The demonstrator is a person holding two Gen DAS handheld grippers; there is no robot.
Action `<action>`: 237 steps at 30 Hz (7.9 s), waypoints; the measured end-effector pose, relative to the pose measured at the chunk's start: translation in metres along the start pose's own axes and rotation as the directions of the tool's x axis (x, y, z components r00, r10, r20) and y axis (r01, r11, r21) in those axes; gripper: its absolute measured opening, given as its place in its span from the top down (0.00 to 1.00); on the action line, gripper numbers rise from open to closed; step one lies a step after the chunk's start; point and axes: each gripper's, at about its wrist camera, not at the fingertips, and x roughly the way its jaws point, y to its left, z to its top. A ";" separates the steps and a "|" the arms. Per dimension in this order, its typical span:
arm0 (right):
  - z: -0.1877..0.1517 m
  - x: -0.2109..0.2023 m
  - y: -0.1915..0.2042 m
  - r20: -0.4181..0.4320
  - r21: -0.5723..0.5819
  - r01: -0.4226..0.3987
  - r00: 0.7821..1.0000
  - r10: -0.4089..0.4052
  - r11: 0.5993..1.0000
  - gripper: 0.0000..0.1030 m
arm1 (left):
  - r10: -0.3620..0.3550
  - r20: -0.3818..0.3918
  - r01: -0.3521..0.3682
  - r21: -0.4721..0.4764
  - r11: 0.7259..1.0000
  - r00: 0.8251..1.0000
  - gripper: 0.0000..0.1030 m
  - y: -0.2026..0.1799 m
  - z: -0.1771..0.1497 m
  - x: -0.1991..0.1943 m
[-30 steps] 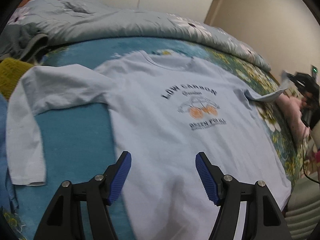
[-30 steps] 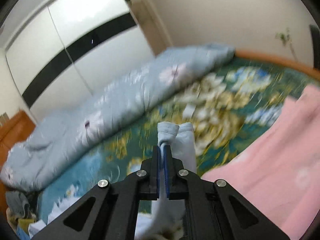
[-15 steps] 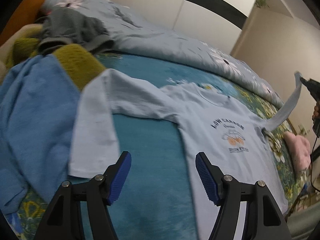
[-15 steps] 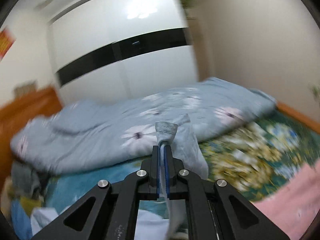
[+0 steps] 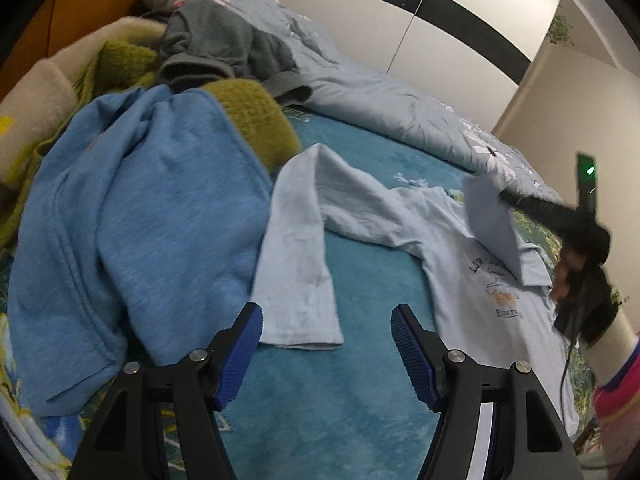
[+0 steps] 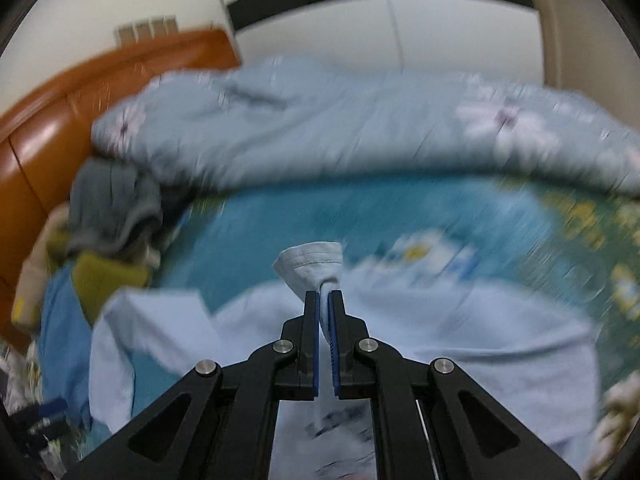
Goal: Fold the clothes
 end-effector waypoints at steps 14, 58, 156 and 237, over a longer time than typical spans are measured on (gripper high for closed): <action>-0.071 -0.054 0.005 -0.065 0.011 -0.086 0.994 0.087 0.996 0.58 | 0.185 -0.024 -0.184 0.053 0.982 0.982 0.31 0.017 -0.002 0.024; -0.159 -0.136 -0.154 0.008 0.311 -0.126 0.992 0.129 0.942 0.57 | -0.124 0.015 0.123 0.048 0.991 0.992 0.99 -0.050 0.072 -0.007; -0.114 -0.112 -0.180 -0.157 0.230 0.096 0.986 -0.060 0.969 0.33 | -0.065 -0.051 0.078 0.312 0.947 0.997 0.30 -0.152 0.014 0.056; -0.266 -0.254 -0.207 0.184 0.526 -0.392 0.919 0.349 0.755 0.94 | -0.664 -0.266 0.602 -0.282 0.747 0.699 0.95 -0.086 -0.115 0.009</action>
